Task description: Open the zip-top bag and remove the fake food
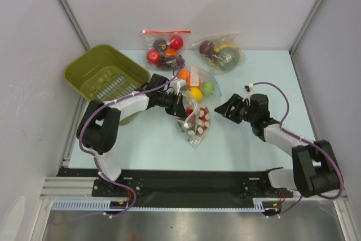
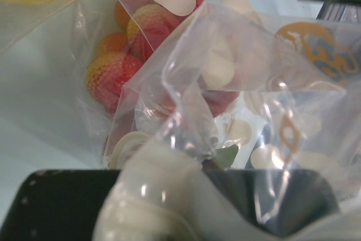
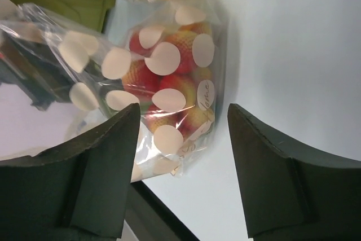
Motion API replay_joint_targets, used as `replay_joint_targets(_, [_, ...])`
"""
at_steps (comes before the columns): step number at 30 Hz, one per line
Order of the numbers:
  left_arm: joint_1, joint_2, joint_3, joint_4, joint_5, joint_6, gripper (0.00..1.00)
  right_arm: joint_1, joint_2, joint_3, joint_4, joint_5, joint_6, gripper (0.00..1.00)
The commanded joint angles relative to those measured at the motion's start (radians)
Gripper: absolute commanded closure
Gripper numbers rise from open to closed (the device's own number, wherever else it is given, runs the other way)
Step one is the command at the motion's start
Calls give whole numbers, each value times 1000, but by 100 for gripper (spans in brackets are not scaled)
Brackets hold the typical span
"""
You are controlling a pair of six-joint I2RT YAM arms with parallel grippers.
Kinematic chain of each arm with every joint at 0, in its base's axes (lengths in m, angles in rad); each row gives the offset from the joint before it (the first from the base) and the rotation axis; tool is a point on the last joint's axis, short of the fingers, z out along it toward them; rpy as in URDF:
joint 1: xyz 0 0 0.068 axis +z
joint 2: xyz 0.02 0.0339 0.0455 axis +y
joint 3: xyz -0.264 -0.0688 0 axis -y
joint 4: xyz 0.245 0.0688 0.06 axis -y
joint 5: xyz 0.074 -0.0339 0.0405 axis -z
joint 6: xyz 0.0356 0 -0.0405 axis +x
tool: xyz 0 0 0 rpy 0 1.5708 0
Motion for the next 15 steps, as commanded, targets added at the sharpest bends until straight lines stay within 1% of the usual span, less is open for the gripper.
replay_joint_targets(1, [21,-35,-10,34,50,-8,100,46,93,-9,222,-78,23,34])
replay_joint_targets(3, [24,-40,-12,36,53,-8,100,62,154,-10,263,-95,35,38])
replay_joint_targets(7, [24,-41,-12,31,58,-9,99,93,232,-16,396,-129,72,41])
replay_joint_targets(11, [24,-40,-13,34,61,-11,100,128,303,2,438,-147,81,44])
replay_joint_targets(13, [24,-37,-12,42,63,-17,100,146,346,19,438,-149,78,52])
replay_joint_targets(14, [24,-37,-12,48,67,-21,100,149,361,24,442,-161,89,58])
replay_joint_targets(15, [26,-37,-6,48,82,-26,100,154,372,27,448,-167,95,71])
